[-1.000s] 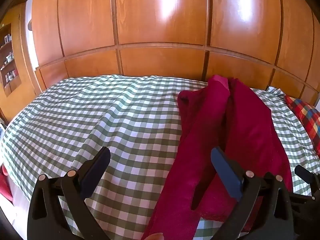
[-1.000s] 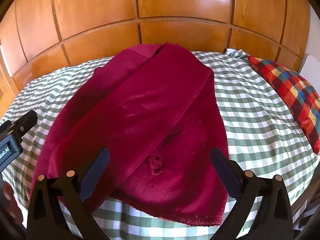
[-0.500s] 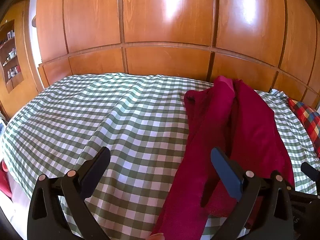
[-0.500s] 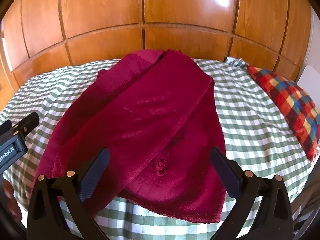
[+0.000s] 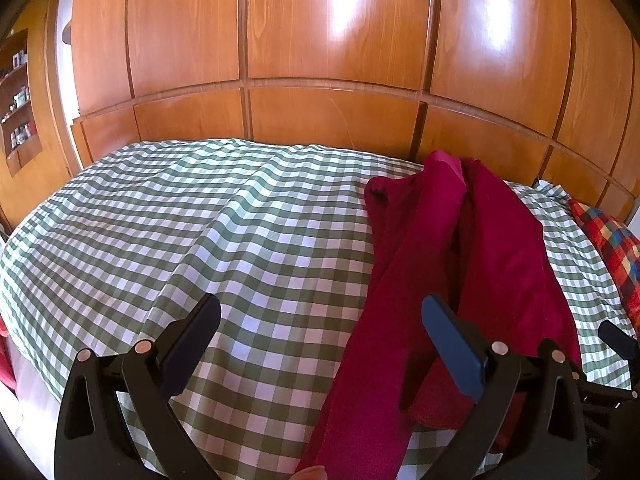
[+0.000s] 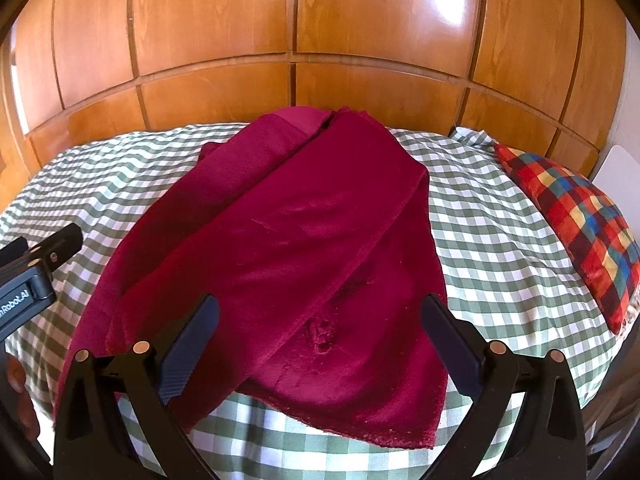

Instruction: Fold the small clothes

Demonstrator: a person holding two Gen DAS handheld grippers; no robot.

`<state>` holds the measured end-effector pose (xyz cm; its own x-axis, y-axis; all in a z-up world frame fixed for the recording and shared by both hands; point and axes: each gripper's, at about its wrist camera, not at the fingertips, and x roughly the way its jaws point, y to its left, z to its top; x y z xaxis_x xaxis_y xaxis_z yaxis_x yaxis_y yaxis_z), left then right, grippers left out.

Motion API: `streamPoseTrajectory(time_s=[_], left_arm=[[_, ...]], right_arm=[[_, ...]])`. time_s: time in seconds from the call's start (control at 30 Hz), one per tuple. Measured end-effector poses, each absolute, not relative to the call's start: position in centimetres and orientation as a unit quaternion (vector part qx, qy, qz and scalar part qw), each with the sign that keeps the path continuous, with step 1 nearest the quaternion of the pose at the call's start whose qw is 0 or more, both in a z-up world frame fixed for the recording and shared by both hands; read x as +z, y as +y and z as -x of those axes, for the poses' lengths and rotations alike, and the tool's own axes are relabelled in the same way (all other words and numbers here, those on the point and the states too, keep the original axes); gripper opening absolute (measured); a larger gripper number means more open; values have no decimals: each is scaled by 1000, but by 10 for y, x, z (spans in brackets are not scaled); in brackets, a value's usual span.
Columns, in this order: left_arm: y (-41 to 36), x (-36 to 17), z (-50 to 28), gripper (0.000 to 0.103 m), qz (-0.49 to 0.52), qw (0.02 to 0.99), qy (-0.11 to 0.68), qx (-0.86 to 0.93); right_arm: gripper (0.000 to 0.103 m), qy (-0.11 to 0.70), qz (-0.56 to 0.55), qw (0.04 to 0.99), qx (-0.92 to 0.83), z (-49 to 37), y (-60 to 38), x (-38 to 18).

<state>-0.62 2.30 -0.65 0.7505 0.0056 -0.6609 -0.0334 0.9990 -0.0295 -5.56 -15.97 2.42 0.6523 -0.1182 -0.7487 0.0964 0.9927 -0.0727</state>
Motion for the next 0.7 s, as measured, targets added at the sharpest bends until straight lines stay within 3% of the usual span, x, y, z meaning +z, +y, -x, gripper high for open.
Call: streamPoseTrajectory(time_s=[0.7], left_arm=[[23,-3,12,100,12,938,346,13]], right_arm=[[100,409,1,910,-65,59,-166,27]])
